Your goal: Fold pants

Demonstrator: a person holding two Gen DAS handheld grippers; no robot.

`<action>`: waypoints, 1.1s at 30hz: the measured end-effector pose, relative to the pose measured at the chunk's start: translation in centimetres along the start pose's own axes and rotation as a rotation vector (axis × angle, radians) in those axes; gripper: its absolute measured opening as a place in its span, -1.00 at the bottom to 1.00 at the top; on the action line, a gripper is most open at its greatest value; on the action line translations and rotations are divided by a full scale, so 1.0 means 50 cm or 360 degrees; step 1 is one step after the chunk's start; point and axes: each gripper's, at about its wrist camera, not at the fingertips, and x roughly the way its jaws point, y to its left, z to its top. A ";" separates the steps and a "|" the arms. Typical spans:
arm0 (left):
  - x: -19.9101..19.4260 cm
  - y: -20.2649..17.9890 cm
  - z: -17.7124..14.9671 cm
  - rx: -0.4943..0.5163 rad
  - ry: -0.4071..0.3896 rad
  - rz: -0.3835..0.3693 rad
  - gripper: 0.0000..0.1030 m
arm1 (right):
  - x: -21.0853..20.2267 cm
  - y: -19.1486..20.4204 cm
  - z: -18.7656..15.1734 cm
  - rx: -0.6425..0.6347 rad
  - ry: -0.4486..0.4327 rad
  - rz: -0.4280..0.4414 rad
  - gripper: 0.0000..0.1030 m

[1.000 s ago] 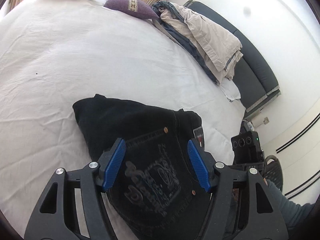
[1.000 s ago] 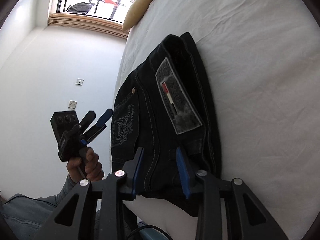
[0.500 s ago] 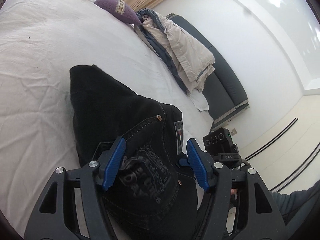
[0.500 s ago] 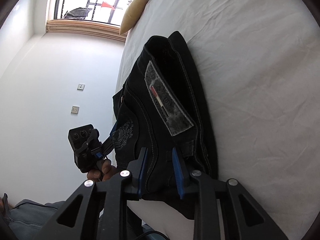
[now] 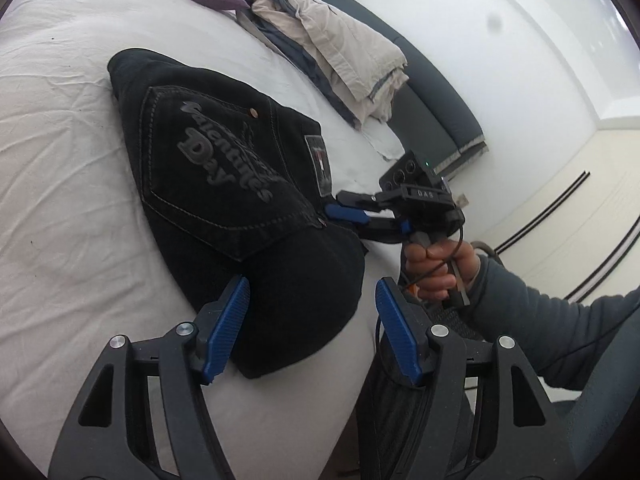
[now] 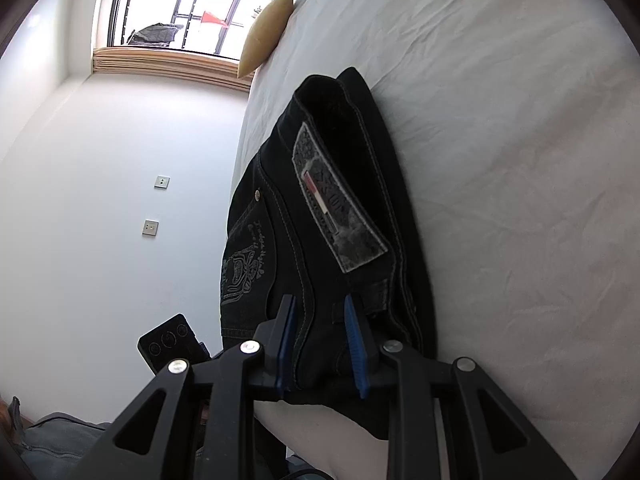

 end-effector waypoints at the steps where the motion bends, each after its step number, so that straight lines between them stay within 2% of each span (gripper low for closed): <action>1: 0.001 -0.009 -0.007 0.0024 0.0047 -0.0008 0.23 | -0.001 0.002 0.000 0.0000 0.0003 -0.0003 -0.49; 3: -0.001 -0.032 -0.028 0.0092 0.0161 -0.0029 0.23 | -0.009 0.015 0.002 -0.0039 0.0018 -0.0043 -0.44; 5: -0.016 -0.050 -0.041 0.0182 0.0227 -0.0006 0.23 | -0.027 0.040 0.004 -0.0105 0.0004 -0.0091 -0.20; 6: -0.028 -0.050 -0.037 0.0176 0.0209 0.0023 0.23 | -0.040 0.054 0.006 -0.0146 -0.0024 -0.0107 -0.07; 8: -0.066 -0.031 -0.010 0.0073 0.0082 0.0072 0.26 | -0.068 0.072 0.016 -0.0202 -0.0098 -0.0137 0.08; 10: -0.084 -0.008 0.028 -0.0029 -0.0042 0.0132 0.33 | -0.084 0.075 0.035 -0.0223 -0.0158 -0.0241 0.31; 11: -0.084 0.003 0.047 -0.0059 -0.0067 0.0182 0.36 | -0.084 0.071 0.045 -0.0217 -0.0158 -0.0270 0.32; 13: -0.063 0.024 0.070 -0.0142 -0.0049 0.0293 0.37 | -0.072 0.056 0.066 -0.0169 -0.0131 -0.0306 0.32; 16: -0.022 0.047 0.084 -0.0203 0.0042 0.0349 0.37 | -0.038 0.034 0.087 -0.0147 -0.0043 -0.0371 0.32; 19: 0.037 0.074 0.082 -0.0328 0.0201 0.0466 0.37 | -0.009 0.011 0.101 -0.0113 0.0015 -0.0369 0.32; 22: 0.046 0.076 0.081 -0.0380 0.0191 0.0454 0.37 | 0.000 0.012 0.114 -0.0100 0.0023 -0.0364 0.32; 24: 0.052 0.069 0.079 -0.0358 0.0218 0.0476 0.36 | 0.010 0.020 0.118 -0.0128 0.0050 -0.0394 0.31; 26: 0.069 0.060 0.087 -0.0337 0.0250 0.0501 0.27 | 0.018 0.027 0.124 -0.0135 0.0069 -0.0418 0.15; 27: 0.071 0.062 0.086 -0.0356 0.0259 0.0494 0.22 | 0.022 0.029 0.126 -0.0129 0.0080 -0.0431 -0.08; 29: 0.060 0.074 0.088 -0.0412 0.0250 0.0477 0.11 | 0.033 0.039 0.126 -0.0124 0.0093 -0.0484 -0.17; 33: 0.061 0.055 0.079 -0.0376 0.0222 0.0527 -0.10 | 0.044 0.073 0.116 -0.0207 0.0091 -0.0645 -0.33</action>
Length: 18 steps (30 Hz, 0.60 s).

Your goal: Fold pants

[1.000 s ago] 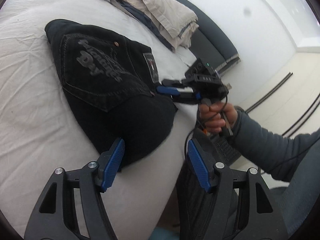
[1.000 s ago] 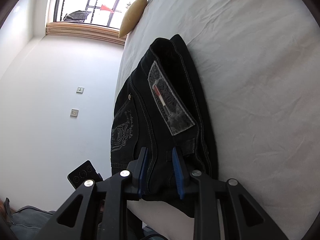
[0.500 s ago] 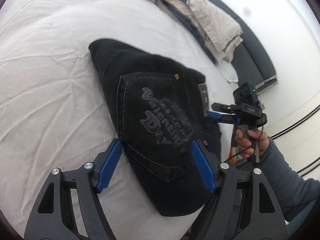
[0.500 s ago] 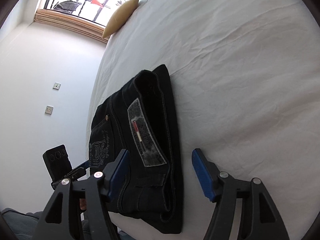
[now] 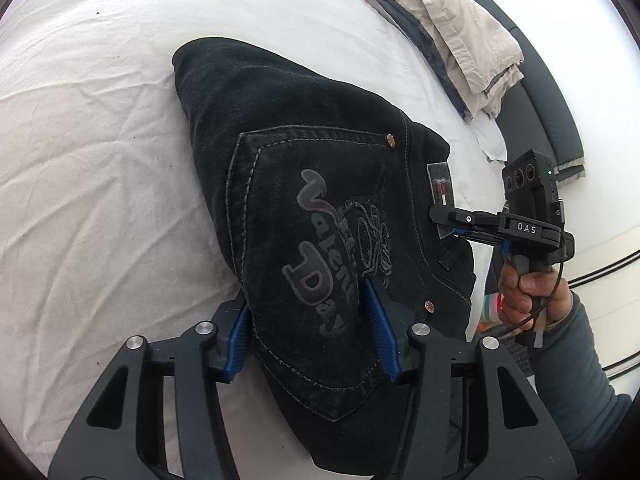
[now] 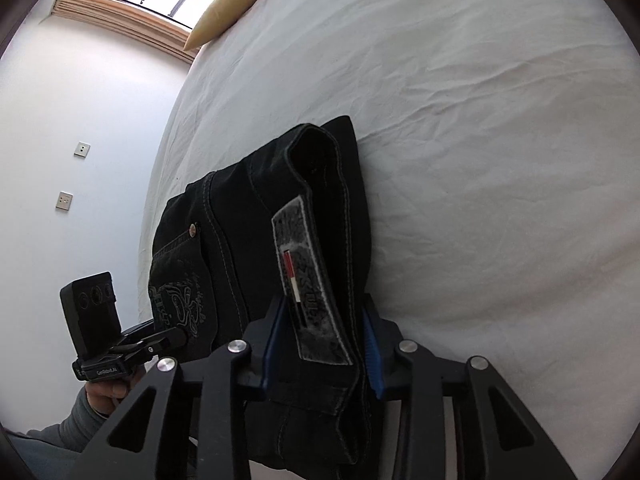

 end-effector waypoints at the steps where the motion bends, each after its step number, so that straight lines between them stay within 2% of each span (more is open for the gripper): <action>1: -0.005 -0.005 -0.005 0.0007 -0.0024 0.0005 -0.19 | -0.005 0.006 -0.003 -0.0015 -0.0008 -0.0026 -0.41; 4: -0.034 -0.009 -0.014 0.0033 -0.0088 0.0008 -0.38 | -0.022 0.031 -0.011 -0.0071 -0.0046 -0.0090 -0.52; 7: -0.059 -0.009 -0.015 0.0034 -0.0122 -0.0013 -0.45 | -0.044 0.062 -0.012 -0.0116 -0.0084 -0.0109 -0.63; 14: -0.198 0.022 0.022 0.0052 -0.0291 -0.0022 -0.50 | -0.084 0.186 0.031 -0.0300 -0.0177 -0.0092 -0.65; 18: -0.299 0.068 0.074 0.0084 -0.0410 0.0069 -0.50 | -0.069 0.246 0.094 -0.0368 -0.0217 -0.0012 -0.65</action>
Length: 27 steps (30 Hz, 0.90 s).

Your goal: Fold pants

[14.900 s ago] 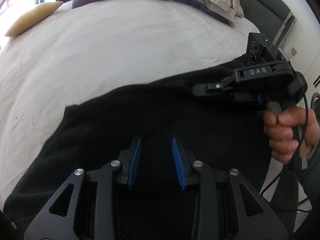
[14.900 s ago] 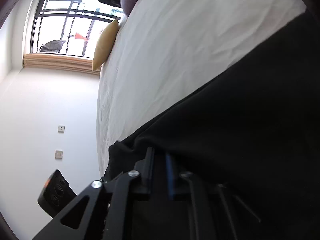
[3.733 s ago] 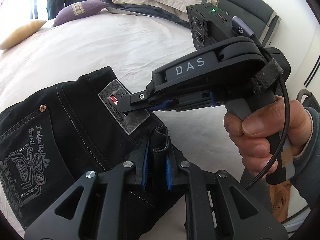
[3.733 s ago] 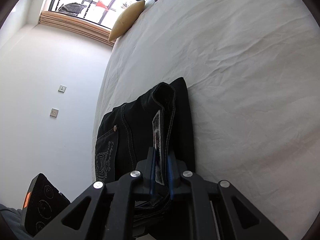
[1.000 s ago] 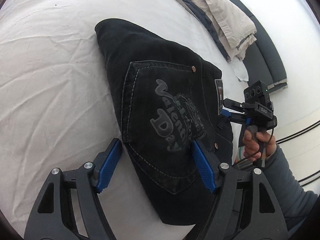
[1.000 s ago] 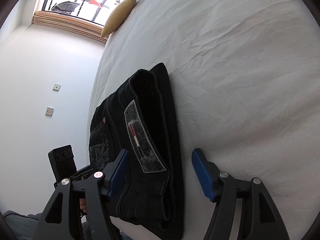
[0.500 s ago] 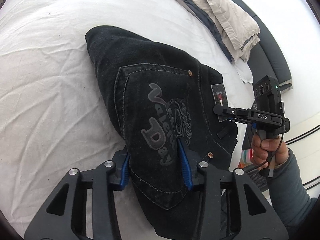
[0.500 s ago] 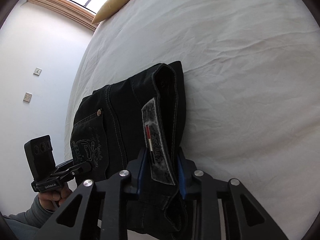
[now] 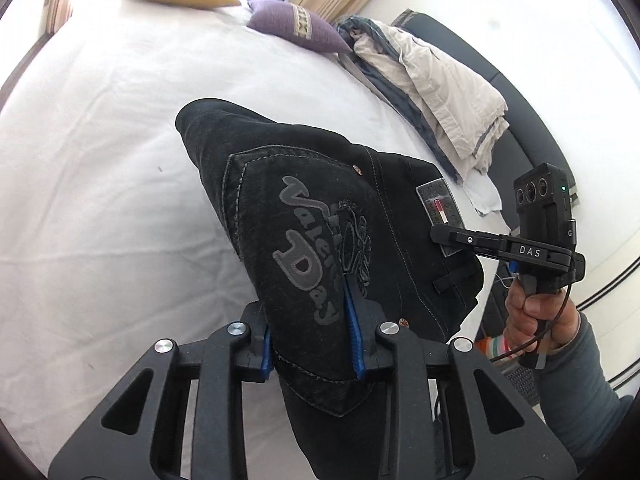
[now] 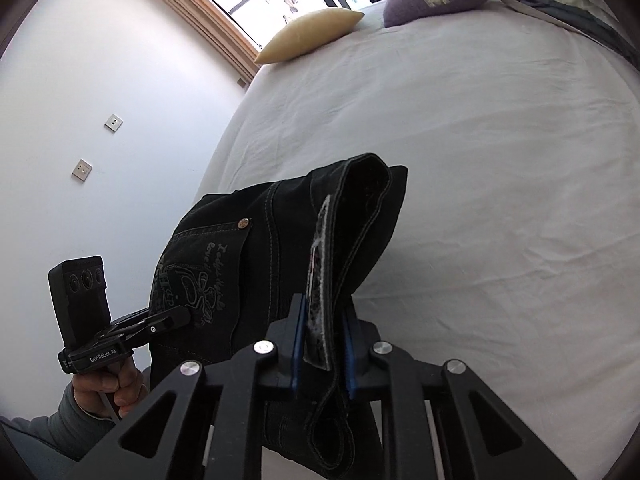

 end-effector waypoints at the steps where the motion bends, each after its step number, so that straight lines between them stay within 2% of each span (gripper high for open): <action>1: -0.015 0.016 0.020 0.0012 -0.0019 0.0031 -0.50 | 0.015 0.009 0.021 -0.0005 -0.0005 0.0022 -0.65; 5: -0.049 0.100 0.091 0.0050 -0.0048 0.0161 -0.49 | 0.105 0.039 0.100 -0.0014 0.0009 0.0084 -0.65; 9: -0.030 0.209 0.136 0.0012 -0.0003 0.0217 -0.49 | 0.204 0.035 0.150 0.0045 0.0043 0.0105 -0.65; 14: 0.034 0.313 0.124 -0.0033 0.0086 0.0306 -0.42 | 0.293 -0.007 0.141 0.0138 0.0106 0.0070 -0.64; 15: 0.037 0.322 0.117 -0.0040 0.0078 0.0304 -0.38 | 0.298 -0.021 0.135 0.0166 0.0107 0.0091 -0.56; 18: 0.038 0.327 0.100 -0.0010 0.0061 0.0382 -0.01 | 0.309 -0.057 0.111 0.0257 0.0119 0.0088 0.02; 19: 0.034 0.326 0.090 0.0003 0.0058 0.0418 0.10 | 0.305 -0.069 0.102 0.0302 0.0109 0.0130 0.03; 20: 0.036 0.314 0.086 0.0012 0.0054 0.0447 0.13 | 0.300 -0.071 0.095 0.0340 0.0094 0.0170 0.05; 22: 0.023 0.310 0.081 0.0042 0.0048 0.0542 0.13 | 0.283 -0.070 0.086 0.0369 0.0060 0.0151 0.12; 24: 0.012 0.271 0.081 0.0090 0.0007 0.0652 0.13 | 0.262 -0.060 0.080 0.0365 0.0025 0.0134 0.12; 26: 0.000 0.218 0.093 0.0128 -0.0057 0.0713 0.16 | 0.235 -0.043 0.079 0.0348 -0.0027 0.0128 0.12; 27: -0.016 0.203 0.093 0.0140 -0.0086 0.0730 0.23 | 0.216 -0.034 0.070 0.0328 -0.0054 0.0121 0.12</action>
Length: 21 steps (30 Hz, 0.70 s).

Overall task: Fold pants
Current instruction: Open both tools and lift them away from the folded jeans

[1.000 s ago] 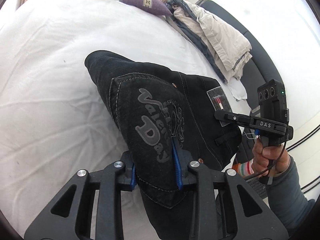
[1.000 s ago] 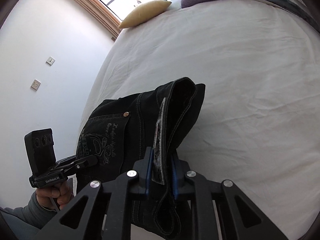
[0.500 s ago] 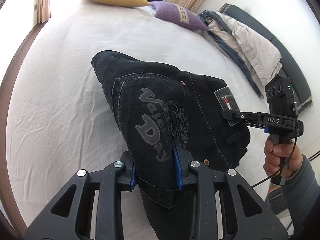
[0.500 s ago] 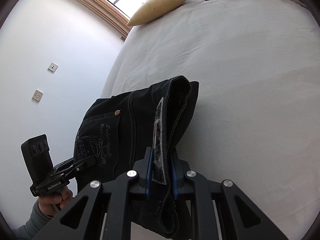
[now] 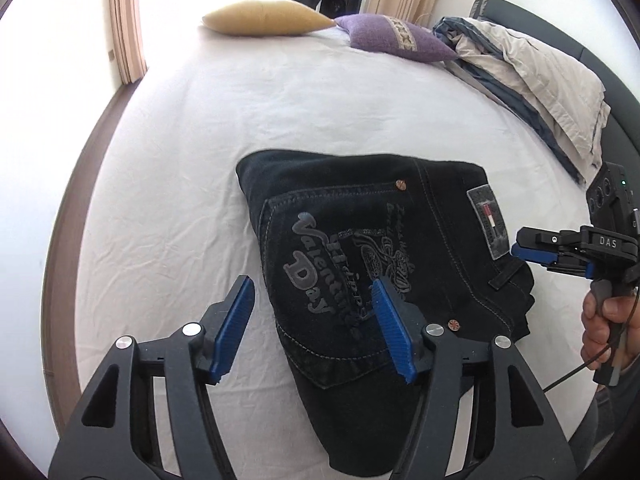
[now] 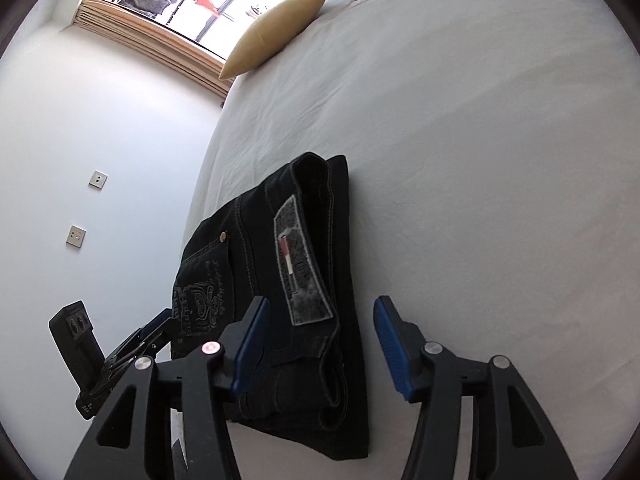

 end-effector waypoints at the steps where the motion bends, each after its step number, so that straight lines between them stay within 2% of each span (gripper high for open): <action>1: -0.019 -0.007 0.001 0.0010 -0.0027 0.0024 0.26 | -0.018 0.011 -0.010 -0.0022 -0.0026 -0.0006 0.12; 9: -0.161 -0.089 -0.014 0.0045 -0.0166 0.0129 0.27 | -0.129 0.121 -0.066 -0.0188 -0.0176 -0.0048 0.18; 11: -0.208 -0.106 -0.030 0.0052 -0.0215 0.0162 0.34 | -0.157 0.155 -0.089 -0.0233 -0.0226 -0.0104 0.29; 13: -0.259 -0.118 -0.049 0.0051 -0.0287 0.0194 0.51 | -0.188 0.193 -0.117 -0.0313 -0.0292 -0.0186 0.36; 18: -0.407 -0.159 -0.116 0.0072 -0.0583 0.0320 0.74 | -0.260 0.280 -0.194 -0.0487 -0.0470 -0.0356 0.59; 21: -0.516 -0.205 -0.174 0.0160 -0.0895 0.0482 0.78 | -0.298 0.324 -0.245 -0.0573 -0.0608 -0.0415 0.76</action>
